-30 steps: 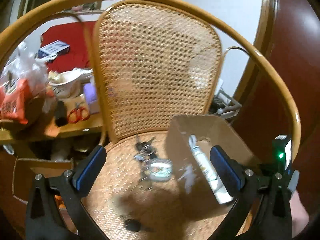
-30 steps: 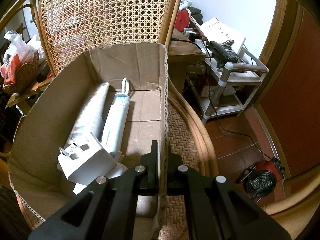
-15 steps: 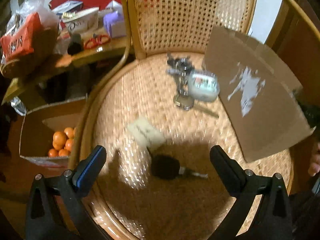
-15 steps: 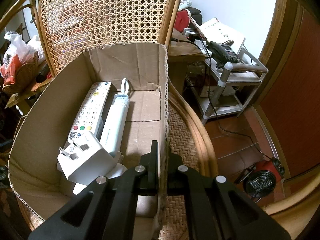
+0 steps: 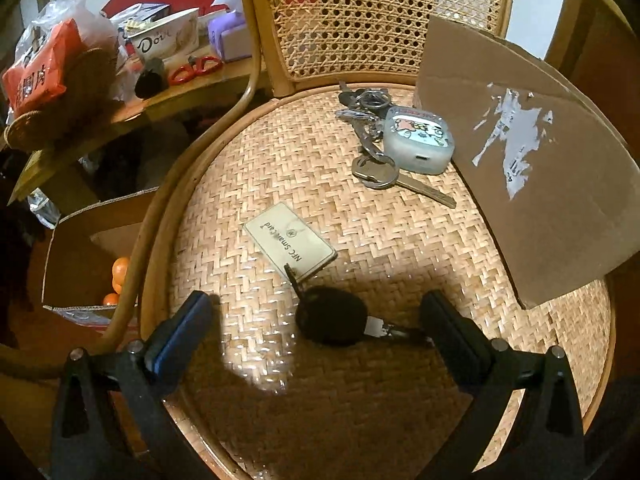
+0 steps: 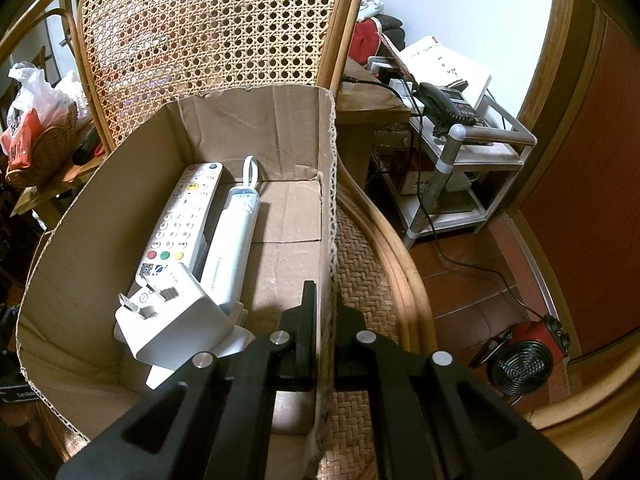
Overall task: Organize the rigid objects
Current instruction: 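Grasp the black car key with AIMA tag using the left tool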
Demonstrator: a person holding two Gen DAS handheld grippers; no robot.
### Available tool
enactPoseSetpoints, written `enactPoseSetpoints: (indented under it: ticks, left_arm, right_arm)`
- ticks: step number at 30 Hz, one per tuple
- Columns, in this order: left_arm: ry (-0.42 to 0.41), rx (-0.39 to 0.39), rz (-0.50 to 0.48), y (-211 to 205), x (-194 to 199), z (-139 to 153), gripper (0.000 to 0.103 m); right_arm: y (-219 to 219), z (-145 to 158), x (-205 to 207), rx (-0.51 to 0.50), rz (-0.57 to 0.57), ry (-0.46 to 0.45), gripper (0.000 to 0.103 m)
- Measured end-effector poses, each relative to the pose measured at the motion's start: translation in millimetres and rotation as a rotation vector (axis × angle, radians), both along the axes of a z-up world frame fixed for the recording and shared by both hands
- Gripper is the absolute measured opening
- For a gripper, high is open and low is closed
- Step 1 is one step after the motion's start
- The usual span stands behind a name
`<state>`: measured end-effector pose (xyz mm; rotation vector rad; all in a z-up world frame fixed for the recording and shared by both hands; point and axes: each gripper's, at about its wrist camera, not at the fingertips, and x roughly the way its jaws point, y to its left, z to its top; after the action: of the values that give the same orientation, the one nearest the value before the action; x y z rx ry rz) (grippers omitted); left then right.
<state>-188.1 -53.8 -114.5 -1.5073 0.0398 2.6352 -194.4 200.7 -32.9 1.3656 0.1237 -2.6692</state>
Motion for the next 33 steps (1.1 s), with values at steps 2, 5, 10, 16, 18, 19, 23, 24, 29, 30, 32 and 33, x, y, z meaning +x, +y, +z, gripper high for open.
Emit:
enactPoseSetpoints:
  ticks: [2,5,10,16,18,19,23,24,29,30,32,33]
  left_arm:
    - [0.003,0.003,-0.021,1,1,1,0.097]
    - [0.011,-0.005,-0.088,9,6,6,0.073]
    - [0.024,-0.003,-0.148,17,10,12,0.03]
    - [0.01,0.033,-0.168,12,5,13,0.03]
    - [0.01,0.043,-0.174,12,6,14,0.03]
    - [0.016,0.048,-0.171,11,6,16,0.03]
    - [0.036,0.062,-0.167,10,7,24,0.03]
    - [0.042,0.065,-0.167,10,7,27,0.03]
    - [0.072,0.071,-0.179,12,9,47,0.03]
    - [0.081,0.069,-0.187,14,9,53,0.03]
    - [0.108,0.068,-0.193,17,9,69,0.03]
    - [0.119,0.067,-0.197,18,7,76,0.03]
  right_arm:
    - [0,0,0,0.0,0.0,0.0,0.007]
    - [0,0,0,-0.001,0.001,0.0,0.007]
    - [0,0,0,0.0,0.001,0.0,0.007]
    - [0,0,0,0.0,0.001,0.0,0.007]
    - [0,0,0,0.0,0.001,0.0,0.007]
    - [0,0,0,0.0,0.001,0.0,0.007]
    - [0,0,0,0.0,0.001,-0.001,0.007]
    - [0,0,0,0.0,0.001,-0.001,0.007]
    - [-1,-1,0,0.001,0.006,-0.004,0.008]
    - [-1,-1,0,0.001,0.007,-0.004,0.008]
    - [-1,-2,0,0.002,0.007,-0.005,0.008]
    - [-1,-2,0,0.002,0.006,-0.005,0.008]
